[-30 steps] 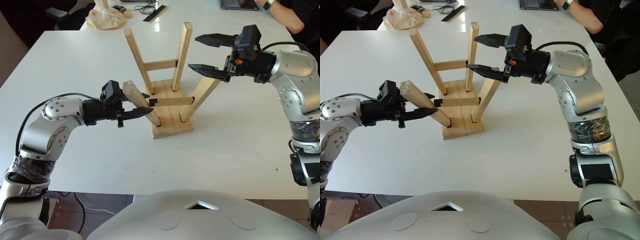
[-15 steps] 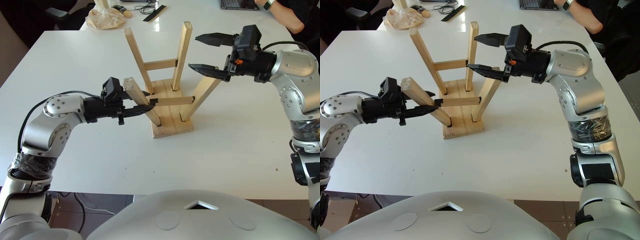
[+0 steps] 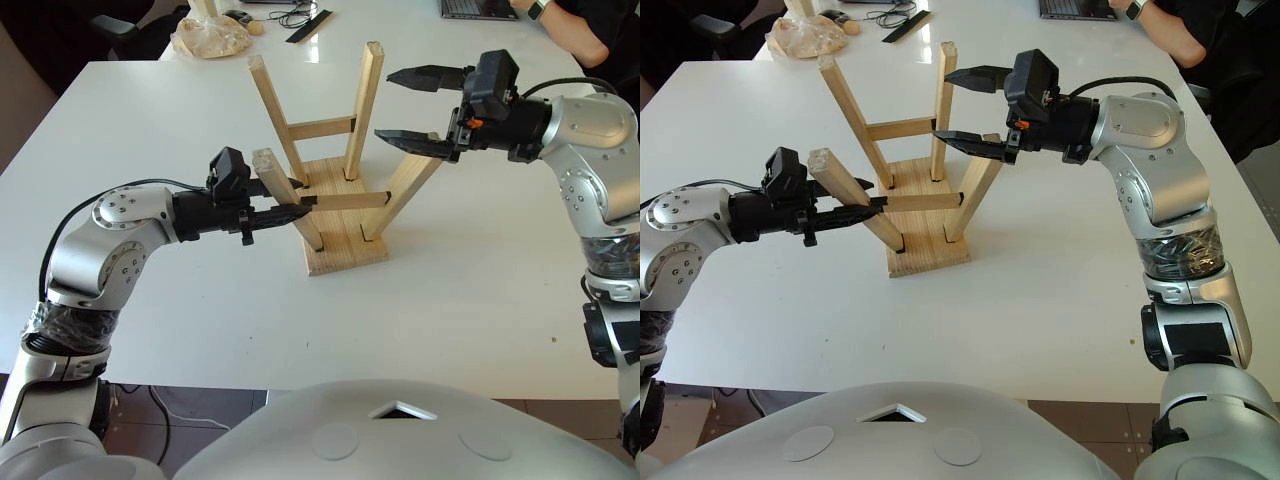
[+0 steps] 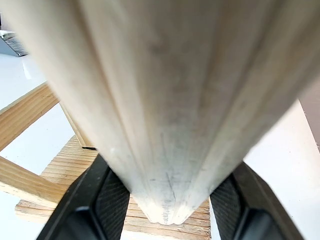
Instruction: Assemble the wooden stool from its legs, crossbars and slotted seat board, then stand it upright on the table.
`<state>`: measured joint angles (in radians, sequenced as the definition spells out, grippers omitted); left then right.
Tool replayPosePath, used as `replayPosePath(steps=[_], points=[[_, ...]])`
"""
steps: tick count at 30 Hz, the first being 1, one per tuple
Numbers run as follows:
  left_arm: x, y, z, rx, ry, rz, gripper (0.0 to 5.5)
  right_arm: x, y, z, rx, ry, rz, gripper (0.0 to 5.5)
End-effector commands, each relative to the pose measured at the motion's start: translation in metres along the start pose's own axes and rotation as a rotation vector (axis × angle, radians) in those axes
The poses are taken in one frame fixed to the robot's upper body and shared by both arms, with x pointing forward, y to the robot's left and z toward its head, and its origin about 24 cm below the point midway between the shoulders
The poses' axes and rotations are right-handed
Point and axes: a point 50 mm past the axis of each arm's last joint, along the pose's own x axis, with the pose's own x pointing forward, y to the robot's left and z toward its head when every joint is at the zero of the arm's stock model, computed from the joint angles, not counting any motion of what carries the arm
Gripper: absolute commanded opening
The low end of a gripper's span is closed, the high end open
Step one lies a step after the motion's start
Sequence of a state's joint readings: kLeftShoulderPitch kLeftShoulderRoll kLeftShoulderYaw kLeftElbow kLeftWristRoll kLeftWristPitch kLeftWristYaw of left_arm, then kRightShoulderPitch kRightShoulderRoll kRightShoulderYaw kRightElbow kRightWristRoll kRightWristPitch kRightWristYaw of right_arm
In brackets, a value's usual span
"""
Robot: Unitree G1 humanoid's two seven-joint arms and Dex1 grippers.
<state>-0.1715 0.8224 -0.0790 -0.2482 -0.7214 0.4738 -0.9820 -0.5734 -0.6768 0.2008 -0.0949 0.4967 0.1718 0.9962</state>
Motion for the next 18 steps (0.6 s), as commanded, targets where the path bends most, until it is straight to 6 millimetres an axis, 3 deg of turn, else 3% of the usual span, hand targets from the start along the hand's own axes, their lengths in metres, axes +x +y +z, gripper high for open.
replayPosePath(steps=[1, 5, 9, 16, 18], points=[[0.007, -0.01, -0.053, -0.159, 0.224, 0.013, 2.05, 0.008, 0.052, -0.069, 0.238, 0.248, 0.193, 3.22], [0.019, -0.023, -0.055, -0.053, 0.277, -0.048, 2.05, 0.017, 0.044, -0.059, 0.225, 0.191, 0.165, 3.22], [0.023, -0.028, -0.061, -0.065, 0.276, -0.046, 2.04, 0.022, 0.023, -0.032, 0.246, 0.062, 0.087, 3.22], [0.031, -0.031, -0.058, -0.065, 0.26, -0.041, 2.04, 0.02, 0.013, 0.004, 0.214, -0.05, 0.062, 3.22], [0.033, -0.031, -0.055, -0.06, 0.249, -0.044, 2.04, 0.019, 0.009, 0.024, 0.215, -0.134, 0.031, 3.22]])
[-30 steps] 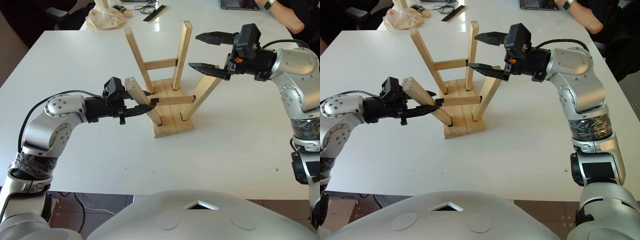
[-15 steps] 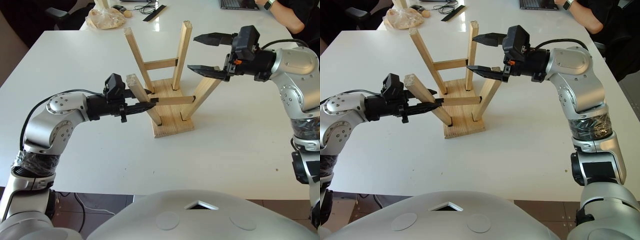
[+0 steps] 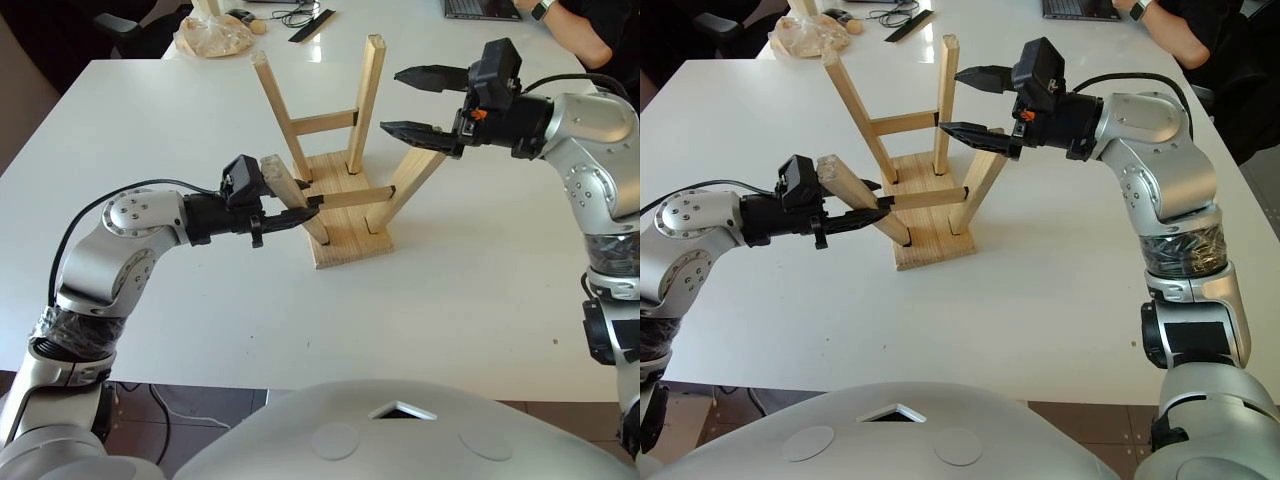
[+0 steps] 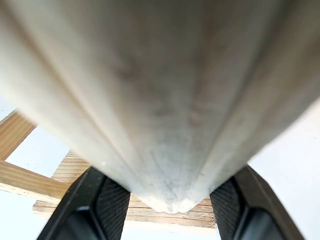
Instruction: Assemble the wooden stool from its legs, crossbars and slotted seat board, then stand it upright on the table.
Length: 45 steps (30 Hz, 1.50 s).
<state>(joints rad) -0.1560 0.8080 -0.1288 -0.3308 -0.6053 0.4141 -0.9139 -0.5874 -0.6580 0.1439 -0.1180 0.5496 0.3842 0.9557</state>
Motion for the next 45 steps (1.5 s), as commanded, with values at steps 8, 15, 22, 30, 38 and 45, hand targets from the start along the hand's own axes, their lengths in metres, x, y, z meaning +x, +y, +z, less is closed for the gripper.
replayPosePath(steps=[8, 15, 22, 30, 38, 45], points=[[0.028, -0.025, -0.03, -0.159, 0.144, -0.075, 2.04, 0.017, 0.02, 0.08, 0.14, -0.437, -0.002, 3.22], [0.031, -0.018, 0.015, -0.085, 0.03, -0.043, 2.04, 0.032, 0.049, 0.056, 0.114, -0.305, -0.064, 3.22], [0.008, -0.006, 0.018, -0.009, 0.126, -0.005, 2.04, 0.012, 0.035, 0.01, 0.122, -0.114, -0.214, 3.22], [0.014, -0.012, 0.0, -0.015, 0.177, -0.017, 2.04, 0.002, 0.025, 0.025, 0.011, -0.119, -0.271, 3.22], [0.007, -0.005, -0.006, 0.009, 0.209, 0.003, 2.04, -0.021, 0.038, 0.009, -0.245, 0.123, -0.095, 3.22], [0.006, -0.002, -0.005, 0.015, 0.208, -0.001, 2.04, -0.039, 0.026, 0.032, -0.143, -0.036, -0.052, 3.22]])
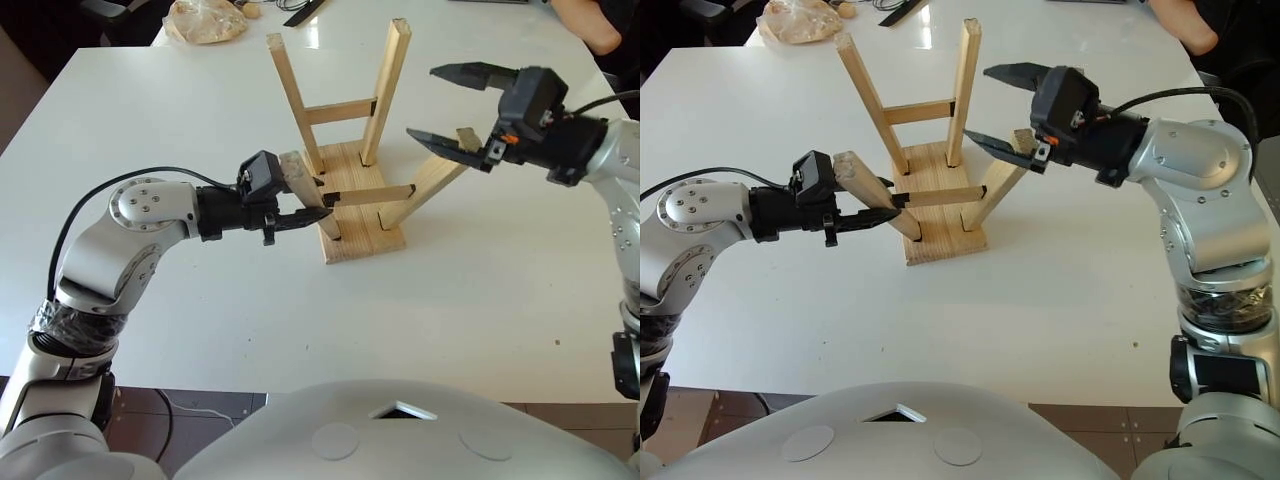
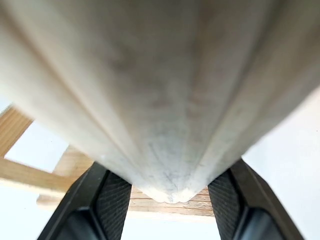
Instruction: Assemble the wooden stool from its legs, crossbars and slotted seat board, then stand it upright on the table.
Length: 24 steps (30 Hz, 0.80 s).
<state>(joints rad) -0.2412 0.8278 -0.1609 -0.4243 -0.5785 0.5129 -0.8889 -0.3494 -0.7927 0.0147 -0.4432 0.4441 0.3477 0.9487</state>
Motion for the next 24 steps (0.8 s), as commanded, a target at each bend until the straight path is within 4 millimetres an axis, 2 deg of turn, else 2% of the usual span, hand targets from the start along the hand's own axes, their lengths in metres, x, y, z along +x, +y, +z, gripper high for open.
replayPosePath(steps=[1, 5, 7, 9, 13, 15, 17, 24], points=[[-0.003, 0.0, -0.027, -0.074, 0.156, 0.021, 2.04, -0.006, -0.019, 0.02, 0.138, -0.201, -0.039, 3.22], [-0.002, 0.0, -0.026, -0.075, 0.15, 0.022, 2.04, -0.002, -0.027, 0.018, 0.259, -0.261, -0.095, 3.22], [-0.001, 0.0, -0.025, -0.076, 0.146, 0.022, 2.04, 0.002, -0.023, 0.027, 0.3, -0.324, -0.109, 3.22], [0.0, 0.0, -0.024, -0.076, 0.142, 0.02, 2.04, 0.007, -0.023, 0.044, 0.323, -0.408, -0.151, 3.22], [0.002, -0.002, -0.021, -0.08, 0.135, 0.018, 2.04, 0.024, -0.017, 0.1, 0.349, -0.61, -0.247, 3.22], [0.004, -0.002, -0.018, -0.083, 0.13, 0.032, 2.04, 0.036, -0.009, 0.11, 0.415, -0.635, -0.293, 3.22], [0.005, -0.002, -0.014, -0.076, 0.127, 0.053, 2.04, 0.046, -0.001, 0.099, 0.478, -0.573, -0.363, 3.22], [0.01, -0.005, -0.007, -0.065, 0.122, 0.101, 2.04, 0.067, 0.047, 0.024, 0.628, -0.22, -0.477, 3.22]])
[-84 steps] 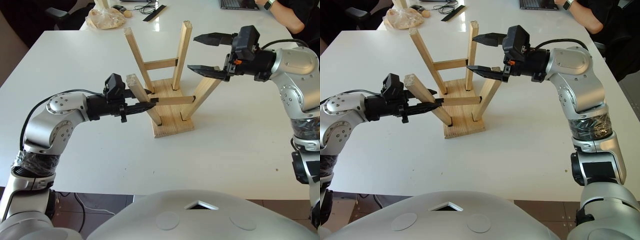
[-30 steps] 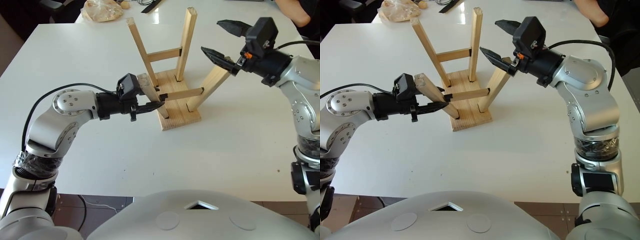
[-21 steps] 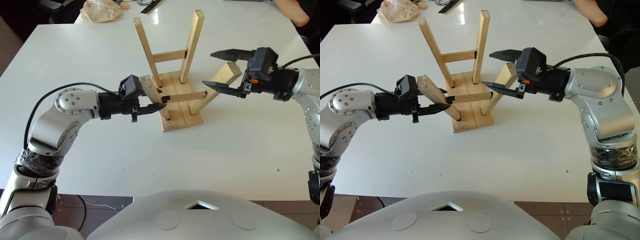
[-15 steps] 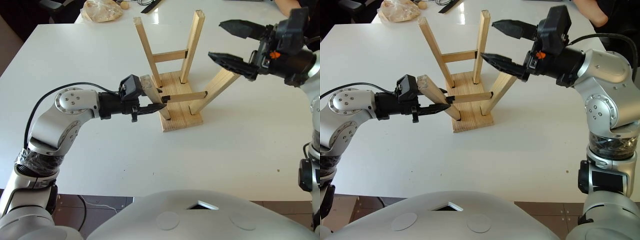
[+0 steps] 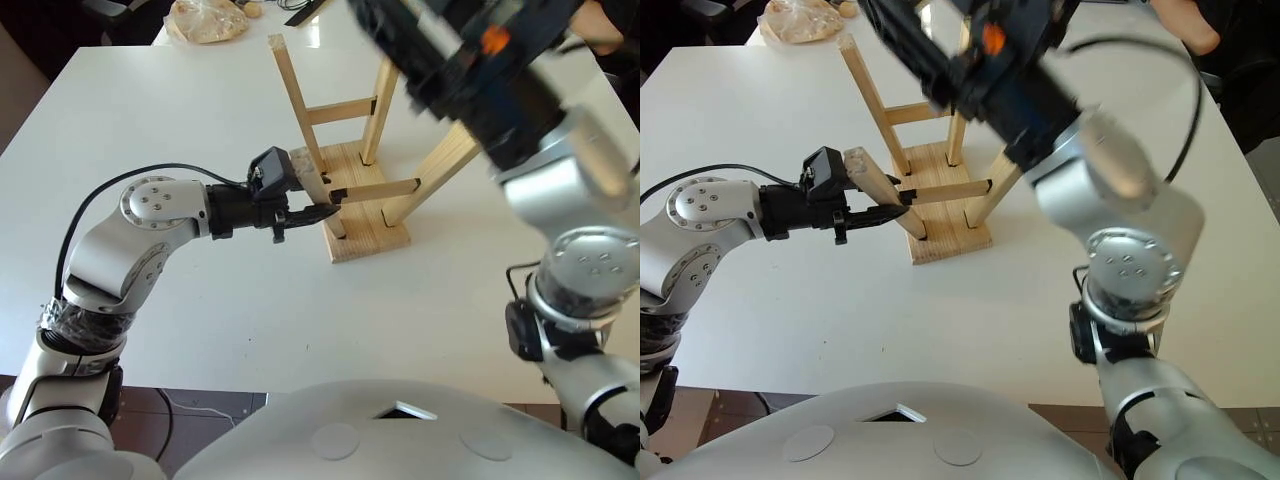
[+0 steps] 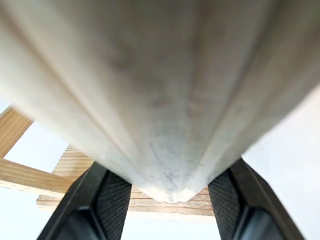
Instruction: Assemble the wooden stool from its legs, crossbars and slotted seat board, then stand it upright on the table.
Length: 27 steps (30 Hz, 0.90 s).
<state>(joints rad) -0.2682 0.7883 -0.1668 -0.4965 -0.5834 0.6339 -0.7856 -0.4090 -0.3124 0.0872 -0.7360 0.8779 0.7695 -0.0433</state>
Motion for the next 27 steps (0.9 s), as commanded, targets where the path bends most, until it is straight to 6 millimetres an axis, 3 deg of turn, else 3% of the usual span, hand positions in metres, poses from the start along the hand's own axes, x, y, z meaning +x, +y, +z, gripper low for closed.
replayPosePath(steps=[1, 4, 7, 9, 11, 14, 18, 22, 25, 27], points=[[0.001, -0.001, -0.016, -0.04, 0.113, 0.051, 2.04, -0.01, -0.001, -0.037, -0.001, 0.128, -0.068, 3.22], [0.001, -0.002, -0.019, -0.035, 0.126, 0.063, 2.04, -0.015, -0.005, -0.066, 0.028, 0.216, -0.103, 3.22], [0.003, -0.003, -0.02, -0.026, 0.136, 0.063, 2.04, -0.029, -0.008, -0.117, -0.001, 0.434, -0.142, 3.22], [0.004, -0.003, -0.02, -0.02, 0.137, 0.059, 2.04, -0.04, -0.009, -0.139, -0.061, 0.531, -0.152, 3.22], [0.004, -0.002, -0.02, -0.011, 0.143, 0.061, 2.04, -0.044, -0.007, -0.145, -0.077, 0.556, -0.135, 3.22], [0.004, -0.001, -0.021, -0.006, 0.148, 0.068, 2.04, -0.041, -0.003, -0.138, -0.099, 0.534, -0.067, 3.22], [0.003, -0.001, -0.025, -0.018, 0.156, 0.074, 2.04, -0.021, 0.001, -0.099, -0.066, 0.349, 0.068, 3.22], [0.003, 0.0, -0.032, -0.038, 0.169, 0.082, 2.04, -0.002, -0.003, -0.018, 0.065, -0.042, 0.18, 3.22], [0.0, 0.003, -0.038, -0.054, 0.184, 0.099, 2.04, -0.004, -0.044, 0.043, 0.053, -0.268, 0.057, 3.22], [-0.001, 0.005, -0.041, -0.058, 0.189, 0.106, 2.04, -0.016, -0.083, 0.064, 0.002, -0.309, -0.102, 3.22]])
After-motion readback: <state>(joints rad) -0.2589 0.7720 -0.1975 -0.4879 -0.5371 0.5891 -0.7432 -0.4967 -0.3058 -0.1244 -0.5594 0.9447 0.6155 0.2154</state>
